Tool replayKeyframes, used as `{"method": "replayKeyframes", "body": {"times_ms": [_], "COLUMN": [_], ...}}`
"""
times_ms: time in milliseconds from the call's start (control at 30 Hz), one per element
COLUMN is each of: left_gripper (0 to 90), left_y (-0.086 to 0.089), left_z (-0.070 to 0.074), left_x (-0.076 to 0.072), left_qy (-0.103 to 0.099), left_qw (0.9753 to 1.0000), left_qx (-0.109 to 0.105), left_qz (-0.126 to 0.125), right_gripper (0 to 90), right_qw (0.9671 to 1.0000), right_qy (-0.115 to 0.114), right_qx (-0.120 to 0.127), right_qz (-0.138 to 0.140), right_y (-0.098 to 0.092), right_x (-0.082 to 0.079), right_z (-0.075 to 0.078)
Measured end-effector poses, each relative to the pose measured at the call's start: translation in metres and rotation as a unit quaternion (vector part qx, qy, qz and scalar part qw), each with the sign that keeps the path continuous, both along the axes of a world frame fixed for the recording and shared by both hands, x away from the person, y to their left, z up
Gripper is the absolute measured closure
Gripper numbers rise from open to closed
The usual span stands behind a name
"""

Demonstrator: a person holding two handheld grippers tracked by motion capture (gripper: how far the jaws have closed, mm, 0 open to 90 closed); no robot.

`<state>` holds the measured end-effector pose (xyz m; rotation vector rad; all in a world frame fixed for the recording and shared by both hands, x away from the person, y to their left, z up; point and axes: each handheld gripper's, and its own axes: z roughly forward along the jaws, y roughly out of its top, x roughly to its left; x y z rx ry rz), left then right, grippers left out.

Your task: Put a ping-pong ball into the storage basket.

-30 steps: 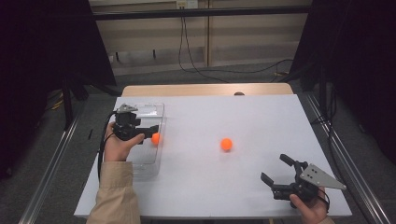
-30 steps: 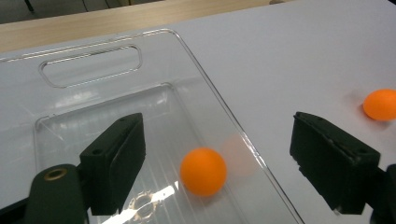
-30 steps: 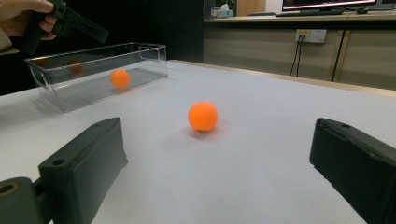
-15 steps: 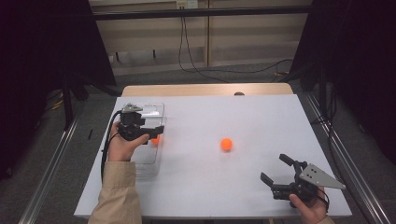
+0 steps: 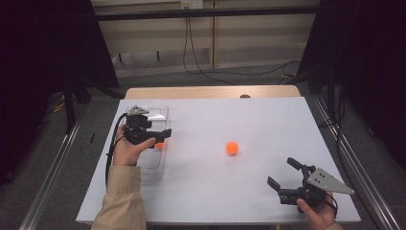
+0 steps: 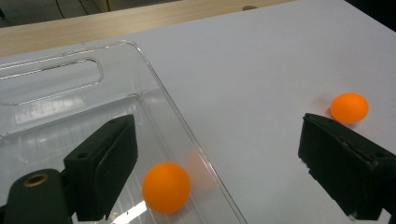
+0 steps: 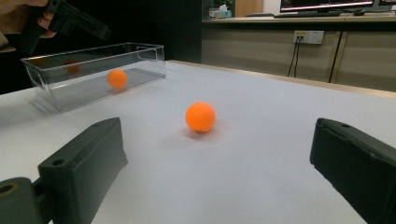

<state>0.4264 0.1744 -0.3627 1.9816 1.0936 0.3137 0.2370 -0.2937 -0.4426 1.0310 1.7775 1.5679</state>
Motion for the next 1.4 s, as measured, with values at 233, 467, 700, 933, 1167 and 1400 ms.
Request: {"method": "replayKeyframes", "body": {"times_ms": [233,467,700,933,1167,1400], "left_gripper": [11.1,10.6,10.4,10.1,10.0,9.7], "left_y": [-0.004,-0.011,-0.017,-0.025,-0.031,-0.032], "left_z": [-0.002,-0.002,-0.004,-0.006,-0.005,-0.005], "left_x": [0.0,0.0,-0.001,-0.001,-0.001,-0.001], "left_qy": [0.003,0.003,0.004,0.005,0.004,0.003], "left_qw": [1.0,0.9999,0.9999,0.9997,0.9993,0.9994], "left_qx": [-0.005,-0.003,-0.004,0.002,0.004,-0.001], "left_qz": [-0.003,-0.012,-0.015,-0.026,-0.038,-0.036], "right_gripper": [2.2,2.0,1.7,1.6,1.4,1.4], "right_qw": [1.0,1.0,0.9999,1.0,0.9999,0.9999], "right_qy": [0.001,0.0,0.003,0.004,0.005,0.006], "right_qx": [0.0,-0.002,0.003,0.001,0.001,-0.002], "right_qz": [-0.003,-0.004,-0.01,-0.008,-0.01,-0.009], "right_y": [-0.001,-0.001,-0.001,-0.001,-0.002,-0.002], "right_x": [0.0,0.001,0.001,0.0,-0.001,-0.001], "right_z": [0.0,0.0,0.0,0.0,0.0,-0.001]}}
